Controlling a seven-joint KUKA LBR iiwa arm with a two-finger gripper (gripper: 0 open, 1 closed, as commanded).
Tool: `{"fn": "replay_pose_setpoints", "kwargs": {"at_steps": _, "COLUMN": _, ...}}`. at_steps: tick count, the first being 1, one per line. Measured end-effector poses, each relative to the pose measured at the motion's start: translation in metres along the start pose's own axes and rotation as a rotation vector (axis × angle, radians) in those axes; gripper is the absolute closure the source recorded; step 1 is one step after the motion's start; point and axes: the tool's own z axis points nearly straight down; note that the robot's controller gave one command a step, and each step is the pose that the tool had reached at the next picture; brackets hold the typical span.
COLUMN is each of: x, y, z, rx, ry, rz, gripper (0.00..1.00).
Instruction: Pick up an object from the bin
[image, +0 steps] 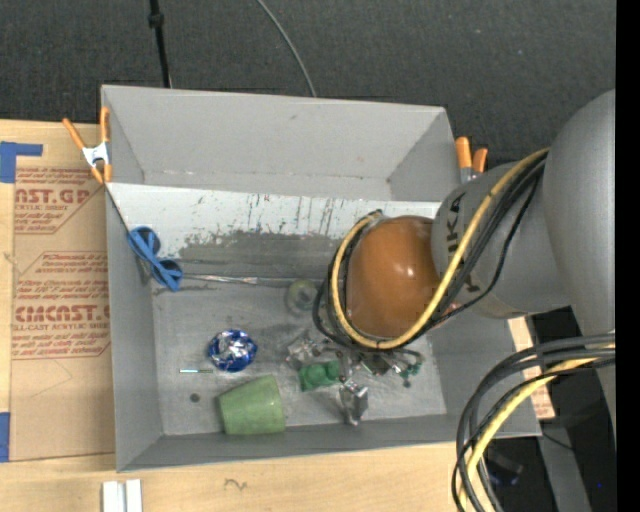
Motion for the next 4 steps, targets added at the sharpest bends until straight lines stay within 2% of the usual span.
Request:
{"fn": "replay_pose_setpoints", "kwargs": {"at_steps": 1, "x": 0.005, "y": -0.062, "z": 0.000, "rx": 0.000, "ry": 0.001, "rz": -0.060, "gripper": 0.00}}
{"fn": "replay_pose_setpoints", "kwargs": {"at_steps": 2, "x": 0.003, "y": -0.013, "z": 0.000, "rx": -0.003, "ry": 0.001, "rz": -0.332, "gripper": 0.00}}
{"fn": "replay_pose_setpoints", "kwargs": {"at_steps": 3, "x": 0.002, "y": -0.013, "z": -0.001, "rx": -0.001, "ry": -0.002, "rz": -0.330, "gripper": 1.00}}
{"fn": "replay_pose_setpoints", "kwargs": {"at_steps": 4, "x": -0.016, "y": 0.003, "z": -0.163, "rx": 0.001, "ry": -0.002, "rz": -0.537, "gripper": 1.00}}
